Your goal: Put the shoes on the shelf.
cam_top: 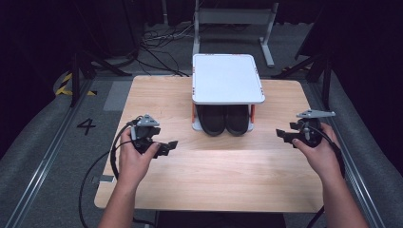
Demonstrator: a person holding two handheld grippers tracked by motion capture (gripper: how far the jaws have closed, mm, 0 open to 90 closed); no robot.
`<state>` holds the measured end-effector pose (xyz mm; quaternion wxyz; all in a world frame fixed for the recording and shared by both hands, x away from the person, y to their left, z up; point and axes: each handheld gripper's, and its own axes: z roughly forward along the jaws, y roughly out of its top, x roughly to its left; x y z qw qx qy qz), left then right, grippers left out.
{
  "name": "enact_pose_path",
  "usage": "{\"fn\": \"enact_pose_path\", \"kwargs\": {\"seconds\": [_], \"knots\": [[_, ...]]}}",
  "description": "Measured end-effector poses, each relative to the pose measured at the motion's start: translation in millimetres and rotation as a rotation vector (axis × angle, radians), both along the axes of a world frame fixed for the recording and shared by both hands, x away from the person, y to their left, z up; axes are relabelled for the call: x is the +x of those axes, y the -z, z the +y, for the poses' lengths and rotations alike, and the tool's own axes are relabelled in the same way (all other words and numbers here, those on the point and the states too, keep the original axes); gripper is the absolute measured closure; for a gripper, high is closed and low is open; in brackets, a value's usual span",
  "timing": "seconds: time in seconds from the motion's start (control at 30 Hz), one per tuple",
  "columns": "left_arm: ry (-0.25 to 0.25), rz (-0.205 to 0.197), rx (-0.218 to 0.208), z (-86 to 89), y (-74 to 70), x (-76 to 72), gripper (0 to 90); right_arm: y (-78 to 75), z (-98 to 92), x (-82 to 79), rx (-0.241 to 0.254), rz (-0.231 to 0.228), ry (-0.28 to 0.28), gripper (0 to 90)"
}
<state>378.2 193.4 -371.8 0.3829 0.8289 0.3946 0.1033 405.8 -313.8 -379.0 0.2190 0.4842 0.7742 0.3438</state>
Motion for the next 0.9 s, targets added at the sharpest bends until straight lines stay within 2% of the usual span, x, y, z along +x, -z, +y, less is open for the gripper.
{"fn": "enact_pose_path", "kwargs": {"seconds": [0.03, 0.07, 0.1, 0.13, 0.17, 0.27, 0.33, 0.4, 0.47, 0.5, 0.57, 0.6, 0.63, 0.67, 0.73, 0.83, 0.9], "knots": [[-0.009, 0.025, 0.028, 3.4, -0.3, -0.4, 17.1, 0.8, -7.5, -0.6, 0.003, 0.023, 0.01, 35.4], [-0.012, 0.03, 0.072, 7.7, -0.2, 0.5, 17.2, 1.7, -13.0, -0.9, 0.006, 0.044, 0.013, 34.0], [-0.026, 0.043, 0.091, 11.5, -0.1, 1.0, 17.7, 2.8, -18.1, -1.6, 0.001, 0.066, 0.013, 29.1], [-0.041, 0.058, 0.104, 14.8, 0.0, 2.3, 17.7, 4.0, -22.9, -1.6, -0.023, 0.086, -0.002, 24.7], [-0.041, 0.058, 0.104, 14.8, 0.0, 2.3, 17.7, 5.2, -26.9, -1.4, -0.044, 0.092, -0.012, 22.0], [-0.069, 0.079, 0.145, 22.1, 3.4, 6.2, 18.1, 7.8, -33.1, -1.6, -0.037, 0.089, -0.014, 19.0], [-0.093, 0.064, 0.193, 27.9, 7.2, 10.5, 17.7, 10.1, -40.3, -1.4, -0.014, 0.095, -0.027, 16.4], [-0.153, 0.045, 0.204, 34.5, 13.3, 14.9, 16.4, 16.3, -50.3, 1.4, 0.012, 0.08, -0.016, 16.5], [-0.208, 0.016, 0.214, 40.2, 18.1, 17.8, 16.4, 22.3, -57.8, 3.4, 0.0, 0.061, 0.016, 16.7], [-0.208, 0.016, 0.214, 40.2, 18.1, 17.8, 16.4, 22.3, -57.8, 3.4, 0.0, 0.061, 0.016, 16.7], [-0.248, -0.013, 0.247, 44.2, 21.5, 20.2, 16.4, 28.8, -64.2, 6.2, -0.009, 0.038, 0.025, 16.7], [-0.266, -0.02, 0.247, 44.6, 22.8, 20.7, 16.5, 31.4, -65.9, 8.0, 0.001, 0.021, 0.023, 16.9], [-0.279, -0.031, 0.224, 45.9, 25.5, 21.7, 16.5, 33.4, -67.0, 9.6, 0.01, 0.007, 0.019, 16.9], [-0.278, -0.034, 0.171, 48.8, 30.4, 23.7, 16.6, 36.5, -67.4, 12.2, 0.018, -0.003, 0.02, 16.7], [-0.28, -0.025, 0.156, 50.6, 33.4, 24.7, 16.9, 41.3, -66.7, 15.3, 0.011, -0.009, 0.031, 16.9], [-0.279, 0.016, 0.173, 55.1, 43.8, 28.2, 17.5, 51.3, -67.9, 18.6, -0.014, -0.002, 0.017, 18.0], [-0.277, 0.023, 0.178, 57.3, 49.9, 29.7, 21.6, 57.4, -69.0, 20.1, -0.011, -0.006, 0.009, 18.2]]}}
